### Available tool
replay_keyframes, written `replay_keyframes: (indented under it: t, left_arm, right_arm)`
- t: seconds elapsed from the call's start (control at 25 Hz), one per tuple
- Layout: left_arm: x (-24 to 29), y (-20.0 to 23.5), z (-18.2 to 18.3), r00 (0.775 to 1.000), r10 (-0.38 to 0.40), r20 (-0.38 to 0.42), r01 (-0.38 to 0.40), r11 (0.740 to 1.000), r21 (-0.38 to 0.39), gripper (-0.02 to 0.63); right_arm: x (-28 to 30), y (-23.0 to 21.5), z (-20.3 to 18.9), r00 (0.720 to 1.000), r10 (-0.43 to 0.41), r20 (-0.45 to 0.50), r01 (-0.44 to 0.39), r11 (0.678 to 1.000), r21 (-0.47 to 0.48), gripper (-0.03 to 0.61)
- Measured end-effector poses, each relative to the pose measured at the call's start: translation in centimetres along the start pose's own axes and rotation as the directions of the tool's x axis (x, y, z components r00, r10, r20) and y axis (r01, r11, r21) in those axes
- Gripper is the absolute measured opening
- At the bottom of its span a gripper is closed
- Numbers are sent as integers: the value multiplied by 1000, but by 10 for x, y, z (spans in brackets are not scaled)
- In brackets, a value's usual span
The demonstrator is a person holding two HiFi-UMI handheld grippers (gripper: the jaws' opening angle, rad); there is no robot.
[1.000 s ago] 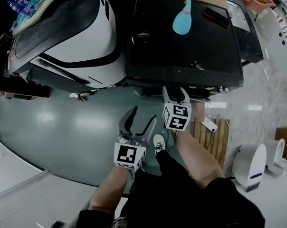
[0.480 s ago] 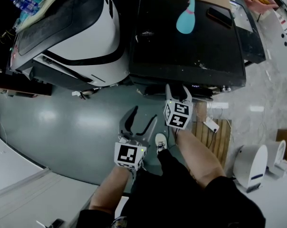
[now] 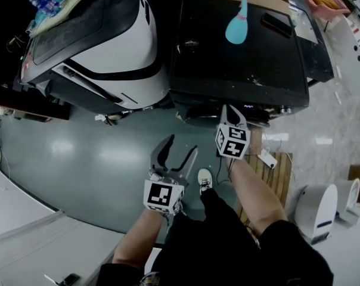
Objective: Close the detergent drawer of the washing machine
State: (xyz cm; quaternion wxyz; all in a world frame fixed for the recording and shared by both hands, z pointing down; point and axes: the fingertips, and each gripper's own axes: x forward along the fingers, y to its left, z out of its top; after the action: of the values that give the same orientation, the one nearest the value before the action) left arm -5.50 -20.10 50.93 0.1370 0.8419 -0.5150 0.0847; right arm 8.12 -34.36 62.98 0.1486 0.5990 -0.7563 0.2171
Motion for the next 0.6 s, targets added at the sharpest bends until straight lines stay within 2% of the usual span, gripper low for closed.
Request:
replay_keyframes:
  t: [0.12, 0.2, 0.24, 0.32, 0.36, 0.6]
  left_arm:
    - [-15, -3, 3, 1000, -18, 10, 18, 1000, -1, 270]
    - [-26, -6, 5, 999, -34, 19, 34, 999, -3, 243]
    - [-33, -7, 6, 999, -39, 25, 39, 999, -3, 202]
    - [-48, -10, 7, 998, -52, 36, 52, 999, -3, 35]
    - [-57, -12, 8, 997, -62, 39, 63, 998, -6, 5]
    - [-117, -25, 21, 989, -114, 97, 113, 993, 20, 3]
  right_arm:
    - [-16, 10, 7, 998, 59, 27, -59, 998, 6, -2]
    - [-32, 21, 16, 993, 98, 58, -99, 995, 9, -2]
    - [-41, 28, 20, 990, 121, 72, -122, 992, 13, -2]
    - [-64, 43, 28, 980, 169, 102, -172, 985, 21, -2]
    - [-76, 51, 32, 974, 194, 119, -197, 980, 21, -2]
    - [-164, 101, 55, 920, 328, 215, -332, 943, -14, -3]
